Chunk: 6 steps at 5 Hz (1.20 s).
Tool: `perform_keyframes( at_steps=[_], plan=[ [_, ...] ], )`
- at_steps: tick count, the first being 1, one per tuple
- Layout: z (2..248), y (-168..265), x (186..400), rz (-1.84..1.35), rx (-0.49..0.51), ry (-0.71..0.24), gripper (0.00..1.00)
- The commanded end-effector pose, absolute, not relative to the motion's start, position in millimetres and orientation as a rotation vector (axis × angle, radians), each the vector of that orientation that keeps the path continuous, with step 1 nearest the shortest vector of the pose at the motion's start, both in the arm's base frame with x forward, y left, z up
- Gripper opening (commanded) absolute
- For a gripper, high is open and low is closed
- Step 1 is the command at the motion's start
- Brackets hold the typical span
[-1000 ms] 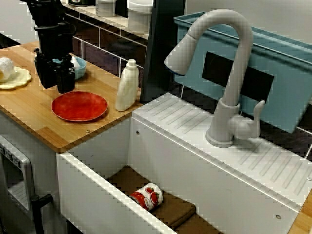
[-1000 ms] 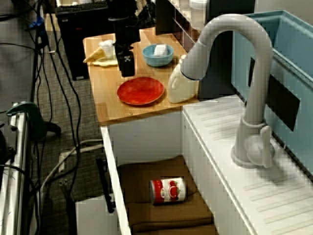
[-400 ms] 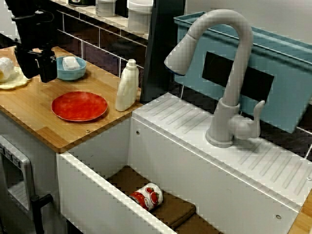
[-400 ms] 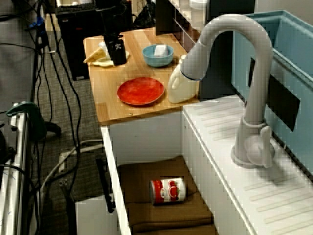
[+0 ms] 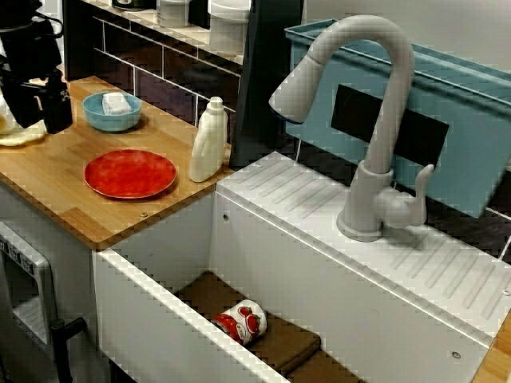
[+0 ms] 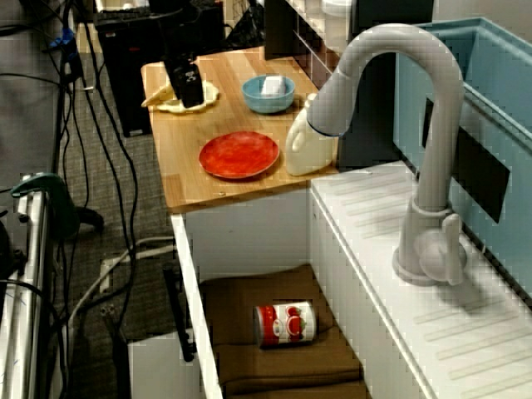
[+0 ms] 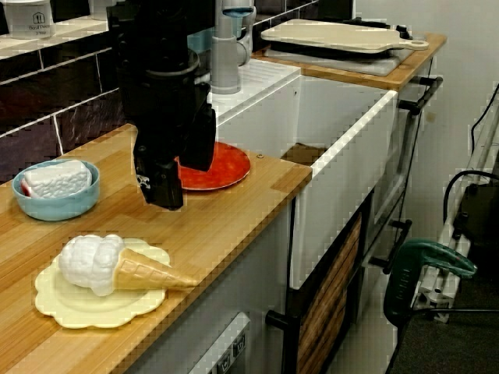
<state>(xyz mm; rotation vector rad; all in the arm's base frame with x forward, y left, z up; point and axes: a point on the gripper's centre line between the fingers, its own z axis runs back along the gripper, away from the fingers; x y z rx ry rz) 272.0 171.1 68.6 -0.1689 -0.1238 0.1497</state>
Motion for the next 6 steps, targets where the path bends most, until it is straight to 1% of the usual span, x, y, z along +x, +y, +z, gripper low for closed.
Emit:
perform_keyframes(
  at_steps=[1, 3, 4, 6],
  plan=[
    [90.4, 192.5, 257.4, 0.185, -0.104, -0.21, 1.0],
    [93.6, 200.6, 252.8, 0.211, -0.096, -0.217, 1.0],
    [103.1, 209.6, 255.7, 0.198, -0.062, -0.211, 1.0],
    [112.0, 213.8, 252.1, 0.176, -0.025, -0.207, 1.0]
  ],
)
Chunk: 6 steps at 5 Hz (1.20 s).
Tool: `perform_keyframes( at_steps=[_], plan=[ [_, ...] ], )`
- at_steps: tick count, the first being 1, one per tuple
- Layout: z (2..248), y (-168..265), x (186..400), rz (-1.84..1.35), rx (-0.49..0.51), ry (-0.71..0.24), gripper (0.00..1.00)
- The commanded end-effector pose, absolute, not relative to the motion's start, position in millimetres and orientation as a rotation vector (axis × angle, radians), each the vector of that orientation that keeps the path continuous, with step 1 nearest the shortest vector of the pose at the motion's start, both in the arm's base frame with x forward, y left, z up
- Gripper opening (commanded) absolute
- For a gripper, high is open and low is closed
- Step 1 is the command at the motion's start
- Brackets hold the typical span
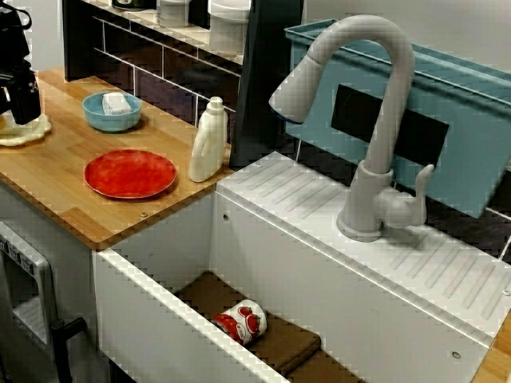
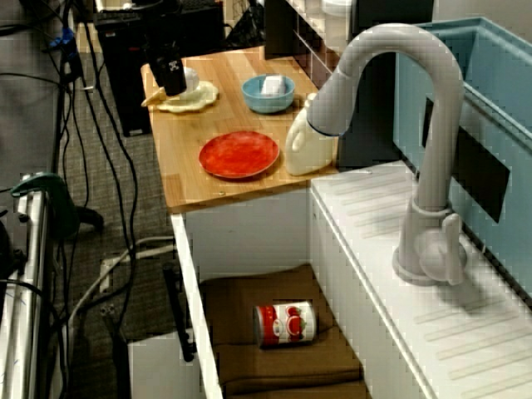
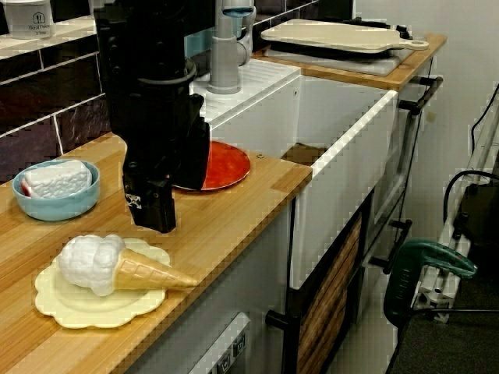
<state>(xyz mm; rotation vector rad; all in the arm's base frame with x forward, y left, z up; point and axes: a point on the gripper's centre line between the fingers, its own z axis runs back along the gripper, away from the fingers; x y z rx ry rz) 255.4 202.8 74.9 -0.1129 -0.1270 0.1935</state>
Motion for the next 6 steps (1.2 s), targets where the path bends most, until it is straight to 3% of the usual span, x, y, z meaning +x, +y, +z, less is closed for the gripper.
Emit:
perform_keyframes(
  at_steps=[1, 6],
  plan=[
    [110.5, 216.7, 251.9, 0.178, 0.008, -0.199, 1.0],
    [98.0, 234.6, 243.4, 0.214, 0.1, -0.194, 1.0]
  ],
)
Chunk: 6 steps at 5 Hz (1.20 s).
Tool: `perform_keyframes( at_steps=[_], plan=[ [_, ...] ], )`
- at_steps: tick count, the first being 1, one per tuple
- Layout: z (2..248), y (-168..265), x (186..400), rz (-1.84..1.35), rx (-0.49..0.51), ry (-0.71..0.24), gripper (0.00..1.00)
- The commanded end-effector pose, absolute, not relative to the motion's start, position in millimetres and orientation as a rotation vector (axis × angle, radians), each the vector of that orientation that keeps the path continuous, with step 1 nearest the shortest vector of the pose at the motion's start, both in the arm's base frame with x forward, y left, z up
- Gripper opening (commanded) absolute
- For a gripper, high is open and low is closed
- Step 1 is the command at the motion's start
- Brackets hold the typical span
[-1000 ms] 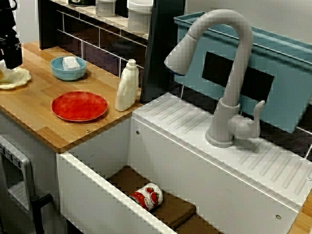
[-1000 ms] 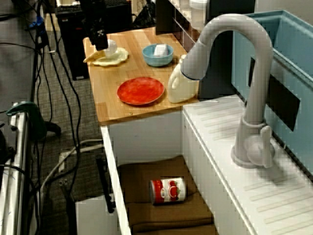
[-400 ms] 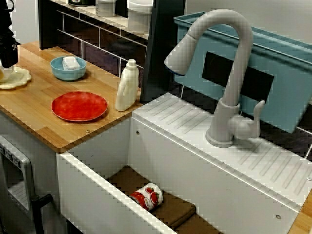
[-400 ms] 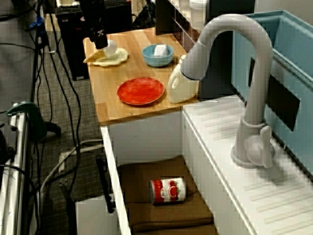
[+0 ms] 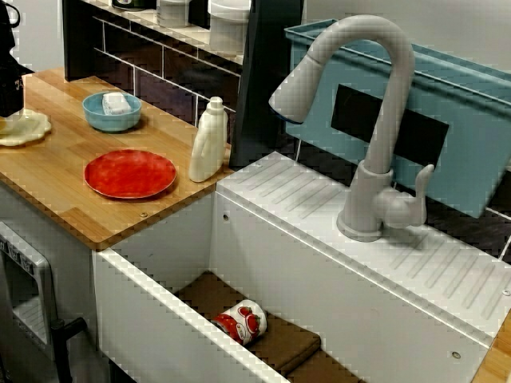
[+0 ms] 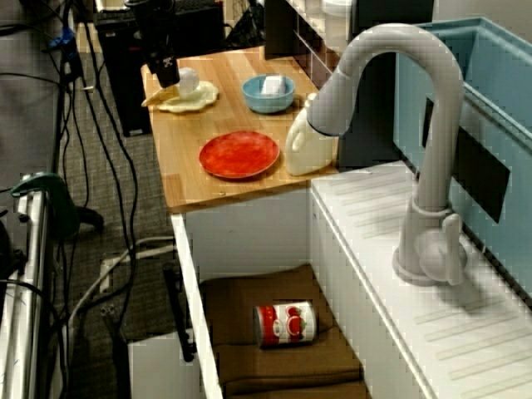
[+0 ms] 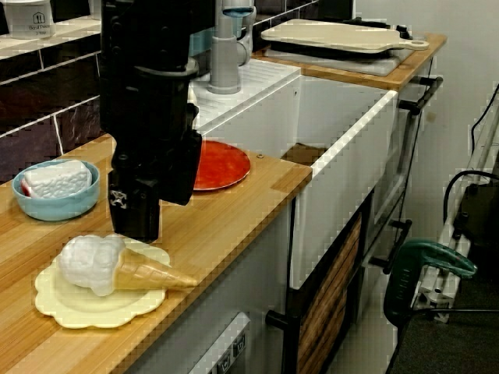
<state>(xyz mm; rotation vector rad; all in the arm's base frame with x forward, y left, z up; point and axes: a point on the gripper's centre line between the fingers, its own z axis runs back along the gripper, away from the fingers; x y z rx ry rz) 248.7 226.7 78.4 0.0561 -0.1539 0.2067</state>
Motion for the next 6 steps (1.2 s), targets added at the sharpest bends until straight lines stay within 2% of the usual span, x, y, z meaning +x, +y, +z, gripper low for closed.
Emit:
perform_keyframes(
  at_steps=[1, 6],
  plan=[
    [97.8, 237.9, 240.7, 0.219, 0.112, -0.202, 1.0],
    [84.0, 254.8, 241.5, 0.271, 0.121, -0.197, 1.0]
  ],
)
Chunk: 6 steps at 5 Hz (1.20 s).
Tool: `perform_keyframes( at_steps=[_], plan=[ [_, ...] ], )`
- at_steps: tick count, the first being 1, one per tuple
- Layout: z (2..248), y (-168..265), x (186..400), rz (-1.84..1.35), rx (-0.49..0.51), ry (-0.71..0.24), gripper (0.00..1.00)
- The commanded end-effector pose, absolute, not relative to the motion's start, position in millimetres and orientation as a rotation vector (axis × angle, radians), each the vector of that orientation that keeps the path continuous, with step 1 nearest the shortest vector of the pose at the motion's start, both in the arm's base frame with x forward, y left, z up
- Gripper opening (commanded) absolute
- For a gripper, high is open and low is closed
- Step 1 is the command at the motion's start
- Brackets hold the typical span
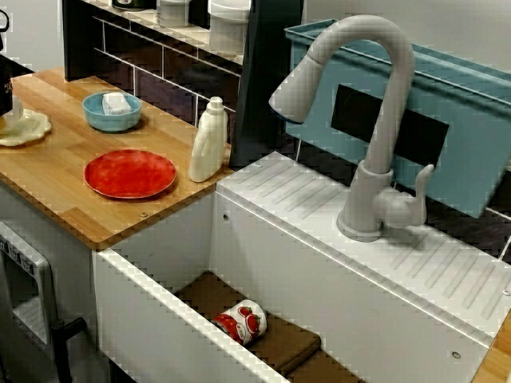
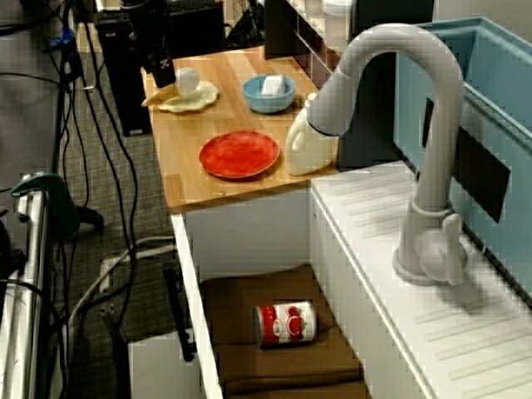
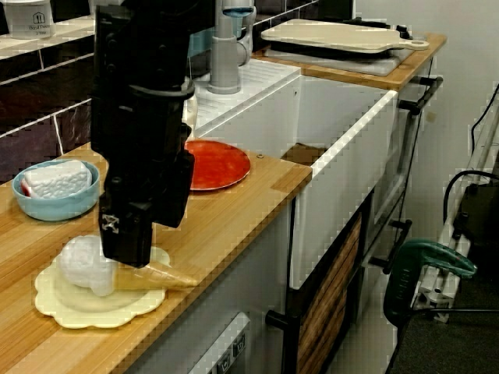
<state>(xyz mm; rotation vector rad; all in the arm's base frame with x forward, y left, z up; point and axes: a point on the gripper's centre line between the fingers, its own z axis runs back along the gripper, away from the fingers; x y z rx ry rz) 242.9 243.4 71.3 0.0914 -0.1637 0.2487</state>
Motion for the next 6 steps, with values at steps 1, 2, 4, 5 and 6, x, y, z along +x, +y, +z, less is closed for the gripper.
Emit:
perform_keyframes(
  at_steps=[1, 2, 4, 5, 6],
  plan=[
    [79.6, 255.1, 243.0, 0.272, 0.123, -0.185, 1.0],
    [77.5, 254.9, 243.8, 0.272, 0.124, -0.179, 1.0],
    [71.1, 252.6, 245.6, 0.271, 0.121, -0.165, 1.0],
    [67.5, 253.3, 248.3, 0.279, 0.116, -0.162, 1.0],
    [62.0, 253.8, 253.1, 0.28, 0.119, -0.146, 1.0]
  ],
)
